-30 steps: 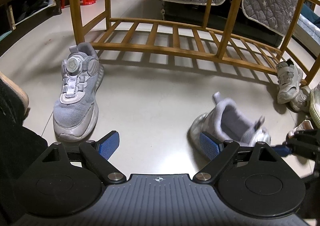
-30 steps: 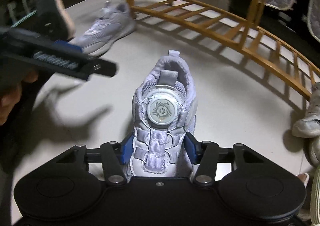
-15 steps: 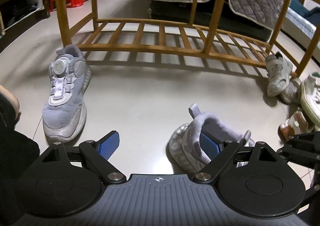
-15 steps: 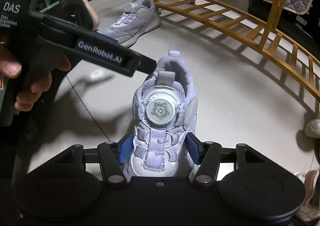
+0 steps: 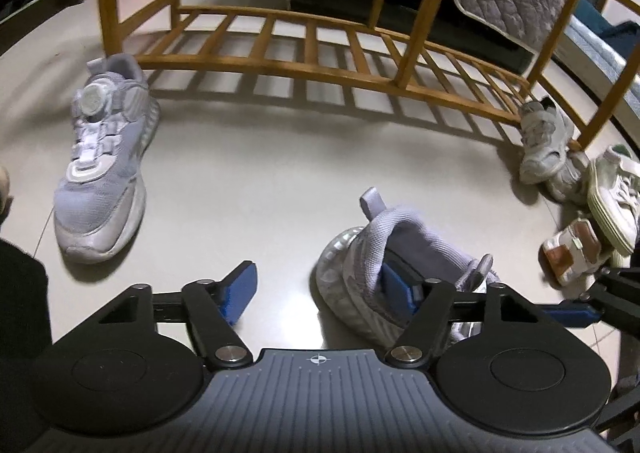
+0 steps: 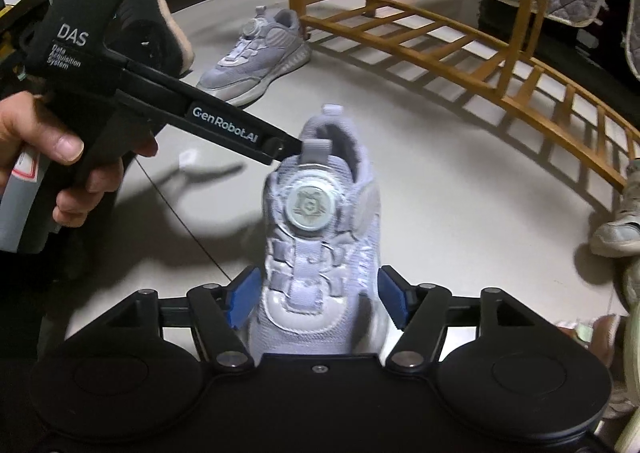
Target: Organize scattered shoes
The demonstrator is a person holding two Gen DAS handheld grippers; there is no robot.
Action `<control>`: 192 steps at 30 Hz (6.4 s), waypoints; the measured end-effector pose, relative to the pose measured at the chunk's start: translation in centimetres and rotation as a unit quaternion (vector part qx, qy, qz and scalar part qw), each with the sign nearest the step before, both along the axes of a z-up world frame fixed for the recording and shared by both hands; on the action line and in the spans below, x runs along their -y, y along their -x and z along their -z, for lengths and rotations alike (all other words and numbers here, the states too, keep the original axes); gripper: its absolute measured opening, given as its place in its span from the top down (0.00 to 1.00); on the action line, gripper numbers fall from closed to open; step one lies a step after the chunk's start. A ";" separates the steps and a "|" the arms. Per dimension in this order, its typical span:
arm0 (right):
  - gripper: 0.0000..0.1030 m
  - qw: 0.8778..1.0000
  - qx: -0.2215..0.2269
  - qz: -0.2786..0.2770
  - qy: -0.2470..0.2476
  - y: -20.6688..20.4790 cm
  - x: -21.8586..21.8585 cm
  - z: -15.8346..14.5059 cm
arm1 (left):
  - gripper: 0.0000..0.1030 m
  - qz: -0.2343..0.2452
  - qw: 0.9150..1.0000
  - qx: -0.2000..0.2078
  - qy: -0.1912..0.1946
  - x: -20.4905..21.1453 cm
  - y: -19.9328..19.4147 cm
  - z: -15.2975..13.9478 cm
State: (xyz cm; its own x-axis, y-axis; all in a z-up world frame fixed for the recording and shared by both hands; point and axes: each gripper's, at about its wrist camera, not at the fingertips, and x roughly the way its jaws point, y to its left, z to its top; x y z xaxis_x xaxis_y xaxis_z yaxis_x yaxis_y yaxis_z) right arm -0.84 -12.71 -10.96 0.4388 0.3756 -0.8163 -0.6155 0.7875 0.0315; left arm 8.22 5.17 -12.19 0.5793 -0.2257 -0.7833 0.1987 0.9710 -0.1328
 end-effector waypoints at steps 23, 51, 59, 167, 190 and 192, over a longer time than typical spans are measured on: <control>0.22 0.999 -0.039 0.032 0.001 1.5 0.3 1.8 | 0.88 0.041 0.999 0.016 0.000 1.1 0.6 0.2; 0.40 0.995 -0.051 0.080 -0.023 0.5 1.0 2.2 | 0.49 -0.017 1.000 0.018 -0.012 -0.2 0.2 0.1; 0.17 0.995 -0.037 0.073 -0.053 0.5 1.8 0.7 | 0.40 -0.018 0.999 0.022 -0.018 -0.1 0.3 0.0; 0.51 0.995 0.007 0.083 -0.057 0.6 1.4 1.0 | 0.36 -0.038 0.999 0.028 -0.013 -0.3 0.3 -0.5; 0.29 0.997 -0.038 0.063 -0.031 1.1 0.5 1.8 | 0.35 -0.046 0.999 0.026 -0.003 -1.0 0.2 -0.7; 0.23 0.998 -0.022 0.058 -0.027 0.9 0.1 1.4 | 0.35 -0.045 0.999 0.031 -0.004 -1.0 0.3 -0.9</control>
